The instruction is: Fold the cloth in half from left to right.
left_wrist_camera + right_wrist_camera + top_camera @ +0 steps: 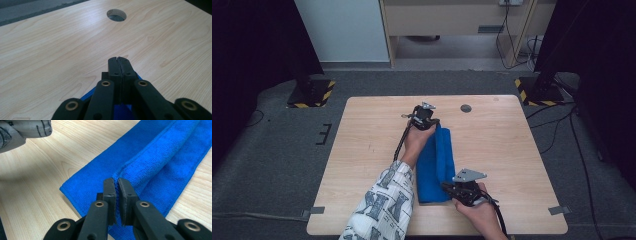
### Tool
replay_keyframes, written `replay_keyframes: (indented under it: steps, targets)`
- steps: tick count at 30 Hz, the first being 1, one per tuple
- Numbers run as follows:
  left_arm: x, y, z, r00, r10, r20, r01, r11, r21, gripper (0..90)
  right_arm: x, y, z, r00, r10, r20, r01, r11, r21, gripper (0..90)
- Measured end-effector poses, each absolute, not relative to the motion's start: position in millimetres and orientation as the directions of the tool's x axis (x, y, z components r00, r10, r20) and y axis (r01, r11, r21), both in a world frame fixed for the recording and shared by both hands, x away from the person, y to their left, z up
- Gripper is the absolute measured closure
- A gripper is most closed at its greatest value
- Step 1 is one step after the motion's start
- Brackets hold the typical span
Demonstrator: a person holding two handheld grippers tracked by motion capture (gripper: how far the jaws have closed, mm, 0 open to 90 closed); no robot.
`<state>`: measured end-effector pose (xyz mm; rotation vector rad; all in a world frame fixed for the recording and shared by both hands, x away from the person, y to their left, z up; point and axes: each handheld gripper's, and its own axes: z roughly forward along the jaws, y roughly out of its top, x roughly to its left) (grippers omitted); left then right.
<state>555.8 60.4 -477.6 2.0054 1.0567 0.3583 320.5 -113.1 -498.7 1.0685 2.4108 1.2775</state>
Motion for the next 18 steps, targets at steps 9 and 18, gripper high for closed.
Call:
replay_keyframes:
  steps: [9,18]
  targets:
    - [561.5,56.7,-481.3,0.611,0.782,-0.122,0.562,-0.320,0.762,89.4,323.9,-117.0,-500.4,-0.702,0.696,0.149,0.518,0.356,0.778,83.6]
    - [563.3,47.2,-486.6,0.607,0.780,-0.152,0.580,-0.304,0.756,74.8,326.7,-124.3,-503.1,-0.669,0.727,0.156,0.558,0.352,0.751,63.2]
